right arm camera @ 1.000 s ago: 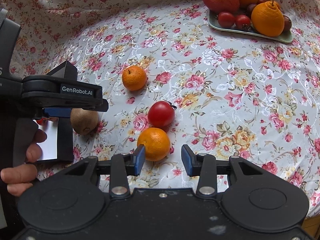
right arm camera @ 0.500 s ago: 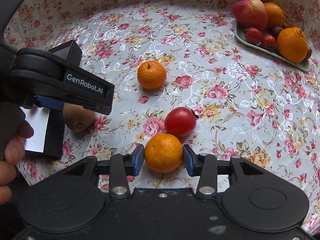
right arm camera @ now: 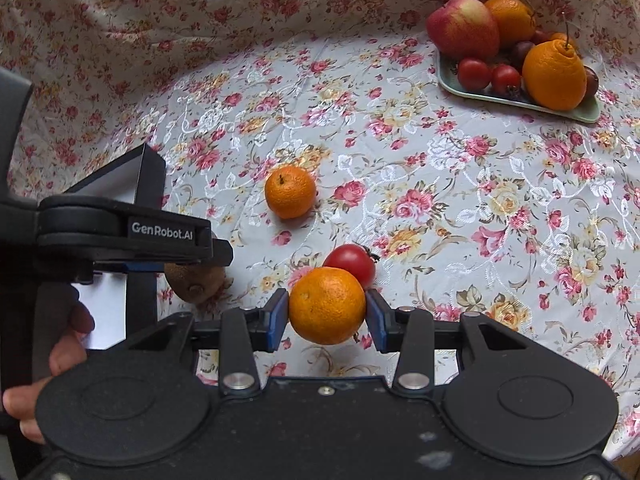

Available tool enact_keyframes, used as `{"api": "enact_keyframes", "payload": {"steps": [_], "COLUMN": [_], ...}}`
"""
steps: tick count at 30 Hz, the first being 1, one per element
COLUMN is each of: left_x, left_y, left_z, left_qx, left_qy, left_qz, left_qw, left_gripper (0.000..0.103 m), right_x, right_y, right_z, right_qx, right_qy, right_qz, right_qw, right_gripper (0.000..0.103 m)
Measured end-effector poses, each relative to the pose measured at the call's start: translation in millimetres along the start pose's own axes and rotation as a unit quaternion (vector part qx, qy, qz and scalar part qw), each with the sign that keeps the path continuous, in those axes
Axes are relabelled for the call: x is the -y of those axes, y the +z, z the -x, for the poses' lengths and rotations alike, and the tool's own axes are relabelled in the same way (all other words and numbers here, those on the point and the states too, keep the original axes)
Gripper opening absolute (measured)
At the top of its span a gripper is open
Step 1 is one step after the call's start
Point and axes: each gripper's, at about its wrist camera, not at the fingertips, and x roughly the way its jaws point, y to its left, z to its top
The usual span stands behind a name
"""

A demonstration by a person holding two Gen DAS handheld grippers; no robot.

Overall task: Organize fruits
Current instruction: 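Close the left tool on the brown kiwi while the right tool grasps the mandarin, then carry the held kiwi and mandarin over the black box with both tools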

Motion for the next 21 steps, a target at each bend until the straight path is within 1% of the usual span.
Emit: {"api": "enact_keyframes", "payload": {"steps": [3, 5, 9, 14, 17, 21], "left_x": [5, 2, -21, -60, -85, -118], "left_y": [0, 0, 0, -2, -3, -7], "left_z": [13, 22, 38, 56, 65, 73], "left_qx": [0.031, 0.048, 0.068, 0.089, 0.103, 0.118], "left_qy": [0.007, 0.007, 0.000, 0.002, 0.021, 0.056], "left_qz": [-0.011, -0.008, 0.026, 0.072, 0.093, 0.113], "left_qw": [0.9995, 0.9988, 0.9974, 0.9934, 0.9900, 0.9850], "left_gripper": [0.056, 0.056, 0.056, 0.056, 0.056, 0.056], "right_x": [6, 6, -2, -30, -54, -88], "right_y": [7, 10, 15, 20, 24, 29], "right_z": [6, 9, 12, 5, -1, -10], "right_qx": [0.010, 0.014, 0.017, 0.016, 0.017, 0.016], "right_qy": [0.000, 0.001, 0.006, 0.020, 0.032, 0.049], "right_qz": [-0.017, -0.022, -0.022, -0.007, 0.004, 0.022], "right_qw": [1.000, 1.000, 1.000, 1.000, 0.999, 0.998], "right_gripper": [0.044, 0.044, 0.044, 0.044, 0.044, 0.044]}}
